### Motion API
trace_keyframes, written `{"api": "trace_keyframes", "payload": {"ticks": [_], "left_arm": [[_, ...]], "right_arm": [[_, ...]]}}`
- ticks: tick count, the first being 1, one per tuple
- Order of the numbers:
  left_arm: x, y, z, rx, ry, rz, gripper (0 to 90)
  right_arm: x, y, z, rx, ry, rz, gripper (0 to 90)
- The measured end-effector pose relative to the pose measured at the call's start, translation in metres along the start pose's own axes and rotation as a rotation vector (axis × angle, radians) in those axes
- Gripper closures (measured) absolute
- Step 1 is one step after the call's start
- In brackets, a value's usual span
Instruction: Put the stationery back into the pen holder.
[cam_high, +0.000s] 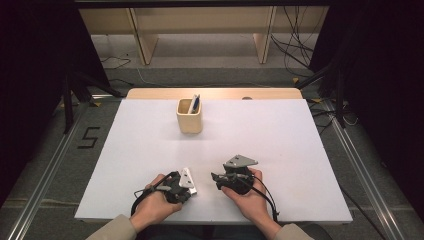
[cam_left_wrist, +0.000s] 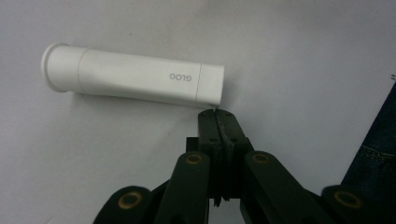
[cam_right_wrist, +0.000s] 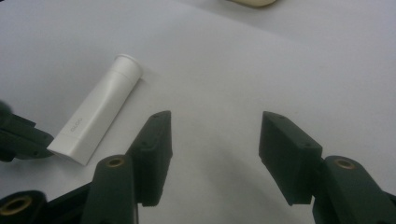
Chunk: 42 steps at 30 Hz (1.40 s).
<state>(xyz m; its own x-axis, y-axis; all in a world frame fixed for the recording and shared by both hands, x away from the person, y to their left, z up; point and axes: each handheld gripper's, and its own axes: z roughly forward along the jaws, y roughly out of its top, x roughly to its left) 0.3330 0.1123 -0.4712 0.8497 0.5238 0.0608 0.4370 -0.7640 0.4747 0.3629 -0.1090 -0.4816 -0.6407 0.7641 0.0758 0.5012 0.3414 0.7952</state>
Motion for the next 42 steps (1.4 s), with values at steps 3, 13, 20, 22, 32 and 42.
{"api": "trace_keyframes", "payload": {"ticks": [3, 13, 20, 22, 32, 42], "left_arm": [[0.001, 0.001, 0.0, 0.002, -0.003, 0.0, 89.6], [0.0, 0.004, 0.002, 0.001, 0.001, 0.003, 89.6], [0.0, 0.006, 0.003, 0.005, -0.002, 0.01, 89.6], [0.001, 0.007, 0.003, 0.005, -0.002, 0.014, 89.6], [0.0, 0.011, 0.005, 0.004, -0.007, 0.009, 89.6], [0.0, 0.014, 0.007, 0.004, -0.003, 0.016, 89.6]], "right_arm": [[0.0, 0.0, 0.0, 0.0, -0.001, 0.002, 45.0], [0.0, 0.0, 0.0, -0.001, 0.0, 0.001, 45.0], [0.0, 0.0, 0.0, -0.001, 0.0, 0.0, 45.0], [0.0, 0.0, 0.0, -0.002, -0.001, 0.001, 45.0], [0.0, 0.0, 0.0, -0.002, -0.001, 0.001, 45.0], [0.0, 0.0, 0.0, -0.003, -0.002, 0.001, 45.0]]}}
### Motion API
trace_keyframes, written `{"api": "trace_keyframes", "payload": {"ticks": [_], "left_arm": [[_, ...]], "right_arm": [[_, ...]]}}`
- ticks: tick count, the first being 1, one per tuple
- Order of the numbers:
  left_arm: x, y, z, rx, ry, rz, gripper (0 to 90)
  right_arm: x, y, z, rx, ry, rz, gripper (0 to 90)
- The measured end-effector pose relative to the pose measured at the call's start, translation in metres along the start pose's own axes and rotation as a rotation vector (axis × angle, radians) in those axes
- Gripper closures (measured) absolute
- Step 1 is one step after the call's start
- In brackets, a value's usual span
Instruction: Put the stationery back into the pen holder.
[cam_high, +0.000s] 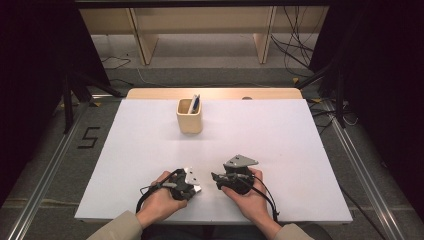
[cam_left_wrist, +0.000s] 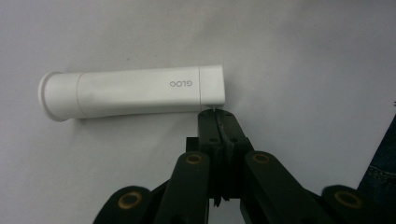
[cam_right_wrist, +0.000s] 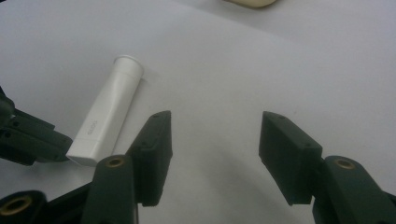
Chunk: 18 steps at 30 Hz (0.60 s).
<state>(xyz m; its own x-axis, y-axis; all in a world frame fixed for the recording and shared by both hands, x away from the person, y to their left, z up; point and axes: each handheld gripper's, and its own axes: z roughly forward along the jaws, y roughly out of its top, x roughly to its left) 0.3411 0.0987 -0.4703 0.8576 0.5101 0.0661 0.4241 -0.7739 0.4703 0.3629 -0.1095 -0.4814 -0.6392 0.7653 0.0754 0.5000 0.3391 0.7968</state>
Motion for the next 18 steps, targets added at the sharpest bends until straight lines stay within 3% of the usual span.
{"api": "trace_keyframes", "payload": {"ticks": [18], "left_arm": [[-0.0004, 0.0034, 0.002, -0.007, 0.0, 0.0, 89.6]], "right_arm": [[0.0, 0.0, -0.0001, 0.0, 0.001, 0.0, 45.0]]}}
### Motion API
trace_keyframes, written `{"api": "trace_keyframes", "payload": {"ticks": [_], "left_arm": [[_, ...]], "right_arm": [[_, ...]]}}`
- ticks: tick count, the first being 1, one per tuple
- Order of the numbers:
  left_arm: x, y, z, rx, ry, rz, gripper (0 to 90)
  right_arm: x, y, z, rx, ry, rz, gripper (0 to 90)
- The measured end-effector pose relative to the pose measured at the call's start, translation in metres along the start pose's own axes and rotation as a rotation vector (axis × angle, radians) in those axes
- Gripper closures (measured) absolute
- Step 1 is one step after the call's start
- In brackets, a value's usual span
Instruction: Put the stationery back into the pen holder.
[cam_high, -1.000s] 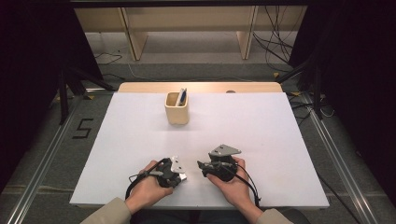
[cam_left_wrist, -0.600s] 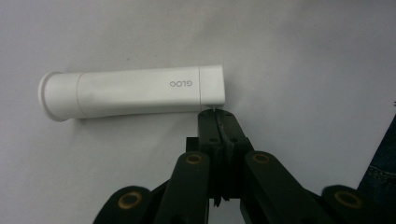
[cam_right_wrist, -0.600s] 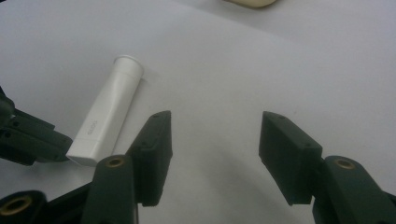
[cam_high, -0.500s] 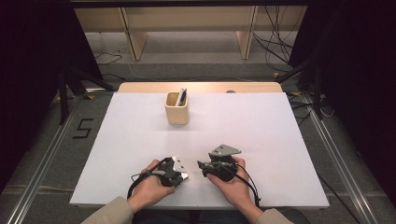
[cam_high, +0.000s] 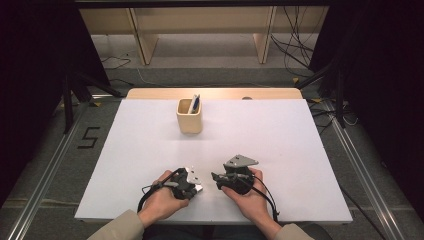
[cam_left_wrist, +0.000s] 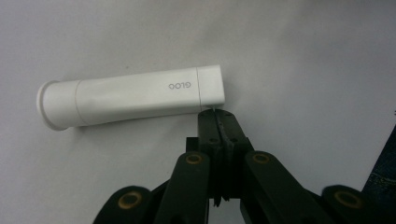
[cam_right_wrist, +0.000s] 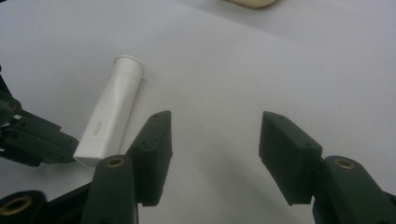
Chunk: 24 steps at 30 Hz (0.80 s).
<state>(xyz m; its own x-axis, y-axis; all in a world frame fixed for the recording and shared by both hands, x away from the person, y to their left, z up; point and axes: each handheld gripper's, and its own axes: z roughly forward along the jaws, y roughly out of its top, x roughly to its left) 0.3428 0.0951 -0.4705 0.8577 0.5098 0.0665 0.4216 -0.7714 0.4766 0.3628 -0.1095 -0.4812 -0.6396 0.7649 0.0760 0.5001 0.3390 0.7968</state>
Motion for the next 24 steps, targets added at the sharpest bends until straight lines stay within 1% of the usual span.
{"api": "trace_keyframes", "payload": {"ticks": [2, 3, 4, 5, 7, 10, 12, 13, 16, 17, 19, 22, 24], "left_arm": [[0.0, -0.001, 0.0, -0.009, -0.003, -0.006, 89.5], [0.0, -0.001, -0.001, -0.01, -0.002, -0.002, 89.5], [0.0, -0.002, -0.002, -0.018, -0.004, -0.011, 89.4], [0.001, -0.004, -0.004, -0.027, 0.0, -0.012, 89.3], [0.005, -0.009, -0.009, -0.042, 0.003, -0.016, 86.2], [0.012, -0.018, -0.018, -0.08, 0.02, -0.053, 82.9], [0.018, -0.025, -0.025, -0.122, 0.03, -0.074, 79.5], [0.02, -0.028, -0.028, -0.151, 0.039, -0.085, 76.0], [0.03, -0.038, -0.034, -0.215, 0.068, -0.13, 62.9], [0.033, -0.042, -0.035, -0.239, 0.078, -0.152, 58.6], [0.038, -0.047, -0.037, -0.269, 0.099, -0.195, 51.6], [0.045, -0.053, -0.038, -0.294, 0.148, -0.25, 41.1], [0.049, -0.056, -0.037, -0.308, 0.163, -0.286, 36.0]], "right_arm": [[0.0, 0.0, 0.0, 0.001, 0.002, 0.0, 45.0], [0.0, 0.0, 0.0, 0.001, 0.002, -0.001, 45.0], [0.0, 0.0, 0.0, 0.0, 0.003, 0.0, 45.0], [0.0, 0.0, 0.0, 0.0, 0.004, -0.001, 44.9], [0.0, 0.0, -0.001, -0.002, 0.009, 0.001, 44.8], [0.001, 0.001, -0.001, -0.007, 0.019, 0.004, 44.8], [0.002, 0.001, -0.001, -0.009, 0.03, 0.005, 44.5], [0.003, 0.002, 0.0, -0.009, 0.037, 0.006, 44.5], [0.009, 0.003, 0.002, 0.0, 0.062, -0.004, 44.0], [0.011, 0.004, 0.003, 0.001, 0.072, -0.006, 43.9], [0.016, 0.006, 0.006, 0.008, 0.09, -0.013, 43.2], [0.024, 0.01, 0.011, 0.014, 0.111, -0.034, 43.3], [0.03, 0.013, 0.015, 0.016, 0.123, -0.044, 43.5]]}}
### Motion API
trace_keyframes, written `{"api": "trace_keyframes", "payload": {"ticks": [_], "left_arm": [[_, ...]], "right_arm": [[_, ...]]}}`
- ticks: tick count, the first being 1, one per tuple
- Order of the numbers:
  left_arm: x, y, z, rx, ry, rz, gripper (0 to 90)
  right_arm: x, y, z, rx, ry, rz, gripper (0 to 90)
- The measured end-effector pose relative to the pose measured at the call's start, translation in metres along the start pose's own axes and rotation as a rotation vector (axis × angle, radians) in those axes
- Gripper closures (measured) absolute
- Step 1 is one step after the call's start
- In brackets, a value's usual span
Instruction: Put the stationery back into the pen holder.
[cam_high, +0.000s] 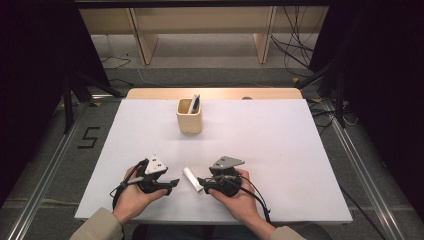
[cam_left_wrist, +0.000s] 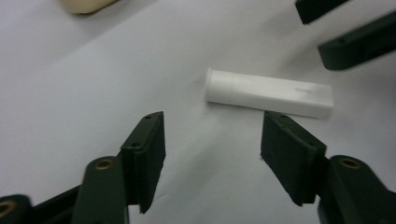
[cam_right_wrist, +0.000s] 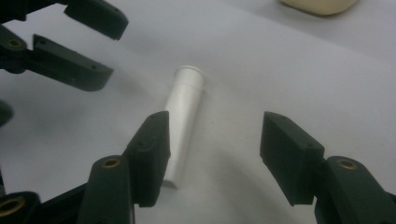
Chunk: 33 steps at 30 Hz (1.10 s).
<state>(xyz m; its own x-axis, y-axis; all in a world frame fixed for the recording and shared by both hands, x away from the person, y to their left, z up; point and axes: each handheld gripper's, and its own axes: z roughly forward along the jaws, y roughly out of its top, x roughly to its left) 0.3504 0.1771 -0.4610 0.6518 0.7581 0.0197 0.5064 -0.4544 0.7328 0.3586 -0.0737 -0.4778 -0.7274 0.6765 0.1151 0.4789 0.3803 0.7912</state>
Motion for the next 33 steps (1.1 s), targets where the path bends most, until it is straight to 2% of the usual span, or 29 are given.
{"api": "trace_keyframes", "payload": {"ticks": [6, 10, 12, 25, 33], "left_arm": [[0.008, -0.001, 0.002, -0.019, 0.057, -0.054, 28.2], [0.012, -0.004, 0.004, -0.021, 0.074, -0.08, 24.3], [0.012, -0.004, 0.005, -0.02, 0.078, -0.09, 23.3], [0.012, -0.004, 0.006, -0.015, 0.079, -0.086, 24.6], [0.013, -0.005, 0.006, -0.015, 0.084, -0.09, 25.3]], "right_arm": [[0.013, 0.007, 0.017, 0.012, 0.011, -0.027, 45.5], [0.016, 0.01, 0.03, 0.03, -0.001, -0.038, 48.5], [0.016, 0.012, 0.035, 0.045, -0.005, -0.027, 50.0], [0.018, 0.019, 0.046, 0.096, -0.009, -0.017, 56.1], [0.021, 0.019, 0.045, 0.149, -0.013, -0.02, 57.8]]}}
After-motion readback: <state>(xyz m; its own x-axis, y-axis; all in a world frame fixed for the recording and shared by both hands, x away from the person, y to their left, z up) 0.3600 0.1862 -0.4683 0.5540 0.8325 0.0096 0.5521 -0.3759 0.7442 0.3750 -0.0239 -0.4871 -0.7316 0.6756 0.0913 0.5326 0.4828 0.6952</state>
